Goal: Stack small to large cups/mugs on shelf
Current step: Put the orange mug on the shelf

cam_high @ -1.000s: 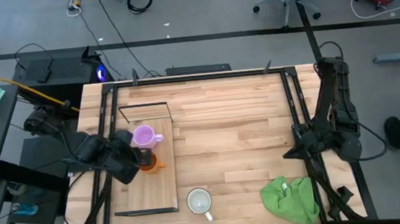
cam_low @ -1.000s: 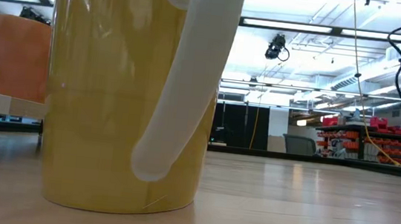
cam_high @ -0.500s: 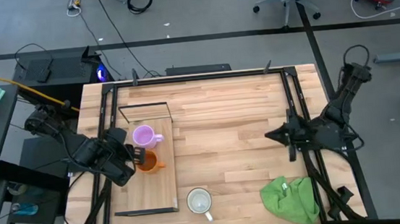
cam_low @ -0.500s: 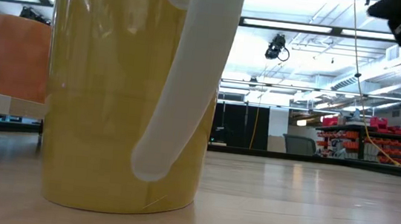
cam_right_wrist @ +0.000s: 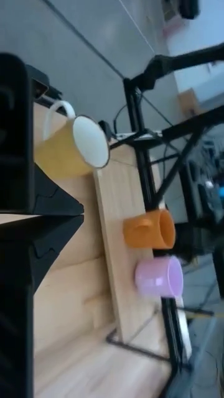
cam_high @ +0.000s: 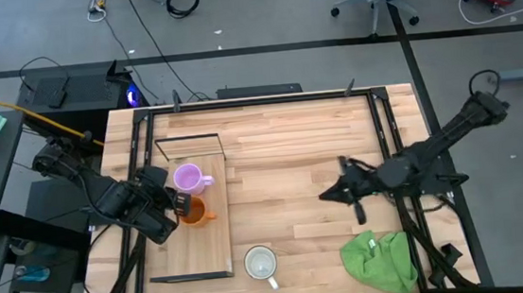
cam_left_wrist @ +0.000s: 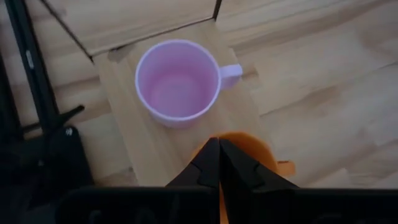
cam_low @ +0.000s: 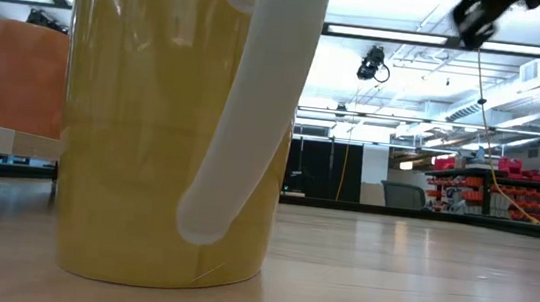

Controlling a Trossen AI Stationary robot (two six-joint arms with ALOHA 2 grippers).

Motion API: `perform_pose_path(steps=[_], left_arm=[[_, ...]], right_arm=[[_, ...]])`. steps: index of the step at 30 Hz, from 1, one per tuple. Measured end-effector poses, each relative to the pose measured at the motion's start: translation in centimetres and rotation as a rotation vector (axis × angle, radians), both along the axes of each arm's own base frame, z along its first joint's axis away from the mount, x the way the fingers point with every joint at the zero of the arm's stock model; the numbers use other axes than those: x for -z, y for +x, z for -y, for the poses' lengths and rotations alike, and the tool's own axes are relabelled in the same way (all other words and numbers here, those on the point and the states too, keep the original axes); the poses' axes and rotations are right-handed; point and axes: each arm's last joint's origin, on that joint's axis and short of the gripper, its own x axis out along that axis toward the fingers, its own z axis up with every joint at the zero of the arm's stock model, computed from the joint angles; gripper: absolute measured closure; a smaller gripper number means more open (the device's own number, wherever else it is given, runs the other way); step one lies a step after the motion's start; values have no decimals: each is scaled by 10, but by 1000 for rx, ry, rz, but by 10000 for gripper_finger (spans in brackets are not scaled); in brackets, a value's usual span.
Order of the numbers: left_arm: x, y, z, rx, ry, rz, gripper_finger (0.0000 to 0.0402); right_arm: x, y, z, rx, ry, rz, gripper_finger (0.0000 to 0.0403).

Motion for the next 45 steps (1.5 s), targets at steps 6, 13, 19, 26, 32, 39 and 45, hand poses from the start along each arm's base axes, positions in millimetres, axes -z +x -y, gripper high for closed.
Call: perform_pose_path(steps=[6, 13, 19, 26, 32, 39, 45], left_arm=[[-1, 1, -1, 56, 90, 13, 381], [-2, 1, -2, 81, 121, 11, 390], [-2, 1, -2, 95, 130, 4, 390], [-2, 1, -2, 90, 128, 7, 373], [-2, 1, -2, 90, 128, 7, 389], [-2, 1, -2, 67, 121, 23, 388], [-2, 1, -2, 58, 119, 27, 370]], right_arm=[[20, 43, 35, -70, 120, -52, 399], [34, 85, 58, -185, 213, -8, 399], [34, 133, 61, -238, 148, -23, 400], [55, 183, 72, -258, 103, -76, 400], [81, 218, 75, -310, 118, -113, 399], [84, 248, 48, -398, 90, -84, 400], [75, 270, 42, -408, 79, -63, 400]])
